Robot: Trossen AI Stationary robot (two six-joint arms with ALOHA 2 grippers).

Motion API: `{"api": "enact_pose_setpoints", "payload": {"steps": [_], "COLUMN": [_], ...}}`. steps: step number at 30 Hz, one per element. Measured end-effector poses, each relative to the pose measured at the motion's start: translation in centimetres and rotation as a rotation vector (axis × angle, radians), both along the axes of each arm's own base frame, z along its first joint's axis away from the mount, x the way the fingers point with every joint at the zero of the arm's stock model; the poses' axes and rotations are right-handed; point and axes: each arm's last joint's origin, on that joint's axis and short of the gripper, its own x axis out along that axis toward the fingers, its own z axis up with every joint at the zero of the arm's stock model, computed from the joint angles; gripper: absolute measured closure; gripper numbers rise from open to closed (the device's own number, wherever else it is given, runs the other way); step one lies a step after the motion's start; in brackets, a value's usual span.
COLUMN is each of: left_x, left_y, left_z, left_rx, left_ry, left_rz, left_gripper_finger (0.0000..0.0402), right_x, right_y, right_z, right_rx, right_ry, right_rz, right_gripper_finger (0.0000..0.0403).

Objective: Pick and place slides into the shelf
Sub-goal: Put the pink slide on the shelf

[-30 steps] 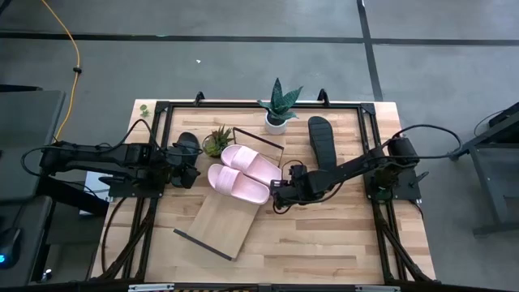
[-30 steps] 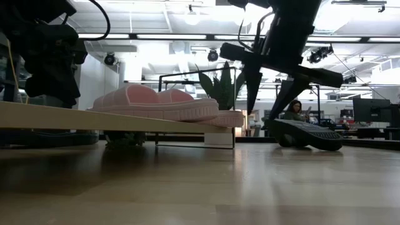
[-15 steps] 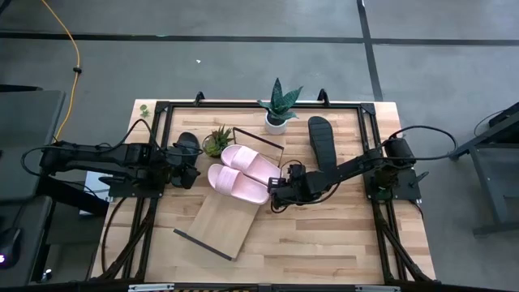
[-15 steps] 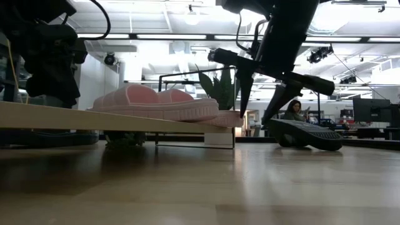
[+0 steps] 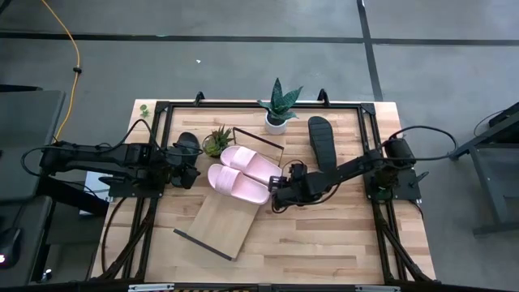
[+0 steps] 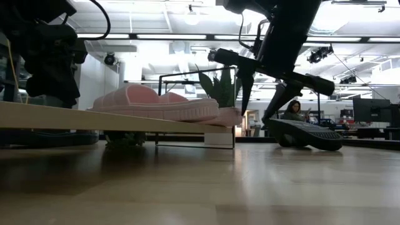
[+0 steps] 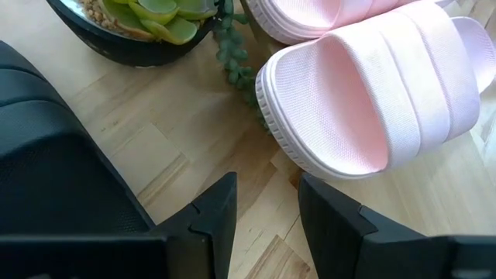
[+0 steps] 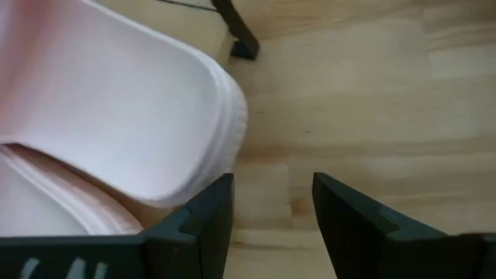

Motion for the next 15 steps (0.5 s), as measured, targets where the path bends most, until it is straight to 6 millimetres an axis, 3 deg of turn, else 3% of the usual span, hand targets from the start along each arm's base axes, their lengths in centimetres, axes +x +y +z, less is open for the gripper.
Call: {"api": "enact_pose_setpoints", "payload": {"steps": [7,15], "left_x": [0.00,0.00], "left_y": [0.00,0.00], "left_z": [0.00,0.00], "left_rx": [0.000,0.000], "left_ry": [0.000,0.000], "left_rz": [0.000,0.000], "left_gripper_finger": [0.0275,0.0275], "right_x": [-0.56,-0.23], "right_y": [1.10,0.40], "right_z": [-0.07,0.01], "right_rx": [0.021,-0.011], "right_ry": [0.012,-0.017], "right_rz": [-0.007,-0.037], "right_gripper_finger": [0.0236,0.0236]}}
